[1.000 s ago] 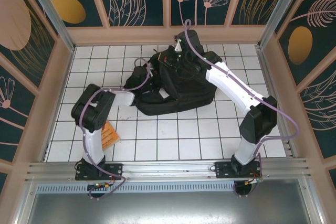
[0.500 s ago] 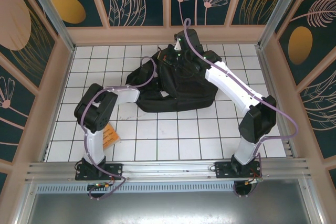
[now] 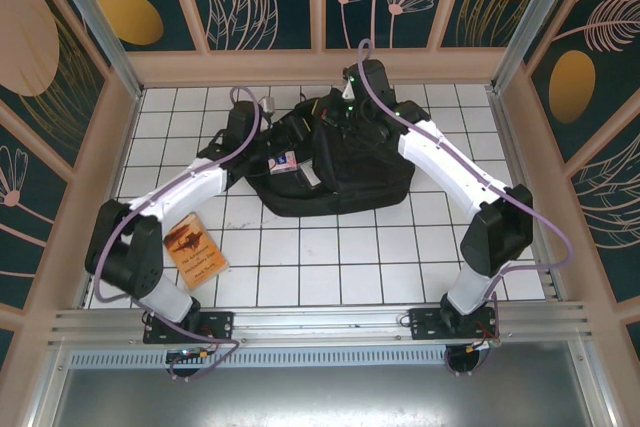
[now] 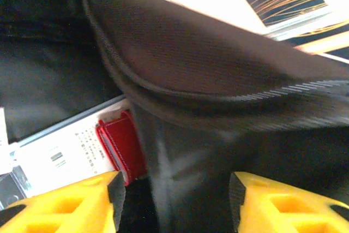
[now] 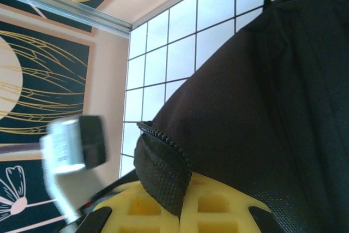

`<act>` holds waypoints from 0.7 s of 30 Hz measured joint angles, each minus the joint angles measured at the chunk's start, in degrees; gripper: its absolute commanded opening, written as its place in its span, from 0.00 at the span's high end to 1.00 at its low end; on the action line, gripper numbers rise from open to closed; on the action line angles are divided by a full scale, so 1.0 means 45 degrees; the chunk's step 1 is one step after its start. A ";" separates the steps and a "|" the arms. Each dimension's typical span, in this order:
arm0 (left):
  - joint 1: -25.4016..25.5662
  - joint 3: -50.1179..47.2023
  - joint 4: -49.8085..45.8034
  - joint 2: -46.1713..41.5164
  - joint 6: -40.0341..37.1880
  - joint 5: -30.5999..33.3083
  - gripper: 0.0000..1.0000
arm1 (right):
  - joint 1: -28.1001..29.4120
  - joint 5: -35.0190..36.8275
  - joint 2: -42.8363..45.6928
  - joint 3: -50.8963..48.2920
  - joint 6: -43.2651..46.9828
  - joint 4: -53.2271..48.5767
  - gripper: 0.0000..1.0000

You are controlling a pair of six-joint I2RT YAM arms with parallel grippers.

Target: Pack books, pencil case, and school supplies into a backpack

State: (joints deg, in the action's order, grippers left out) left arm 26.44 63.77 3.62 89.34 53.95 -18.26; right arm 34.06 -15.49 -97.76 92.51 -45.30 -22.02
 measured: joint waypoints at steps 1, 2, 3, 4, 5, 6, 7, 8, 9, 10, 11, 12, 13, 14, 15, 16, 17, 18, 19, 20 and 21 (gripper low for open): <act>-0.0019 0.0010 -0.0141 -0.0180 -0.0117 -0.0078 0.43 | -0.0010 -0.0005 0.0000 -0.0073 0.0000 0.0044 1.00; -0.0019 0.0029 -0.0282 -0.0296 -0.0219 -0.0160 0.43 | -0.0034 -0.0005 0.0000 -0.0155 0.0000 0.0102 1.00; -0.0019 0.0034 -0.0408 -0.0345 -0.0301 -0.0170 0.43 | -0.0044 -0.0005 0.0000 -0.0228 0.0000 0.0151 1.00; -0.0019 0.0034 -0.0549 -0.0345 -0.0350 -0.0160 0.43 | -0.0049 -0.0005 0.0000 -0.0267 0.0000 0.0180 1.00; -0.0019 0.0034 -0.0801 -0.0345 -0.0418 -0.0097 0.42 | -0.0053 -0.0005 0.0000 -0.0287 0.0005 0.0194 1.00; -0.0019 0.0039 -0.1205 -0.0350 -0.0452 0.0175 0.42 | -0.0058 -0.0005 0.0000 -0.0291 0.0010 0.0194 1.00; -0.0029 0.0058 -0.1661 -0.0393 -0.0486 0.0500 0.41 | -0.0063 0.0000 0.0005 -0.0291 0.0044 0.0194 1.00; -0.0063 0.0112 -0.2370 -0.0471 -0.0510 0.1044 0.40 | -0.0068 0.0010 0.0024 -0.0291 0.0092 0.0189 1.00; -0.0107 0.0151 -0.3007 -0.0597 -0.0505 0.1554 0.39 | -0.0078 0.0044 0.0049 -0.0291 0.0136 0.0189 1.00; -0.0189 0.0165 -0.3677 -0.0792 -0.0505 0.2108 0.38 | -0.0087 0.0092 0.0083 -0.0291 0.0214 0.0189 1.00; -0.0321 0.0165 -0.4386 -0.1093 -0.0510 0.2618 0.33 | -0.0102 0.0126 0.0141 -0.0316 0.0330 0.0180 1.00; -0.0505 0.0136 -0.5051 -0.1472 -0.0476 0.3099 0.31 | -0.0117 0.0175 0.0214 -0.0350 0.0408 0.0175 1.00; -0.0733 0.0058 -0.5625 -0.1899 -0.0418 0.3507 0.30 | -0.0131 0.0214 0.0301 -0.0398 0.0481 0.0155 1.00; -0.1107 -0.0092 -0.6193 -0.2482 -0.0364 0.3881 0.29 | -0.0151 0.0243 0.0408 -0.0466 0.0602 0.0141 1.00; -0.1583 -0.0335 -0.6722 -0.3133 -0.0321 0.4216 0.26 | -0.0165 0.0267 0.0525 -0.0554 0.0695 0.0131 1.00; -0.2074 -0.0597 -0.7184 -0.3677 -0.0277 0.4493 0.24 | -0.0170 0.0301 0.0612 -0.0641 0.0777 0.0131 1.00; -0.2613 -0.0918 -0.7713 -0.4187 -0.0185 0.4779 0.23 | -0.0170 0.0340 0.0690 -0.0743 0.0869 0.0136 1.00; -0.3201 -0.1326 -0.8272 -0.4609 -0.0068 0.5197 0.21 | -0.0170 0.0345 0.0748 -0.0840 0.0947 0.0146 1.00; -0.3546 -0.1642 -0.8830 -0.4779 0.0053 0.5527 0.21 | -0.0170 0.0345 0.0792 -0.0952 0.1010 0.0165 1.00; -0.3789 -0.2001 -0.9437 -0.4818 0.0180 0.5901 0.17 | -0.0170 0.0340 0.0821 -0.1083 0.1044 0.0189 1.00; -0.3929 -0.2375 -1.0015 -0.4745 0.0306 0.6203 0.15 | -0.0170 0.0335 0.0831 -0.1185 0.1073 0.0194 1.00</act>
State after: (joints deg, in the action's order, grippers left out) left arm 8.75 53.08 -41.45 67.99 55.33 9.65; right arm 33.30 -13.98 -94.02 87.18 -40.47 -21.15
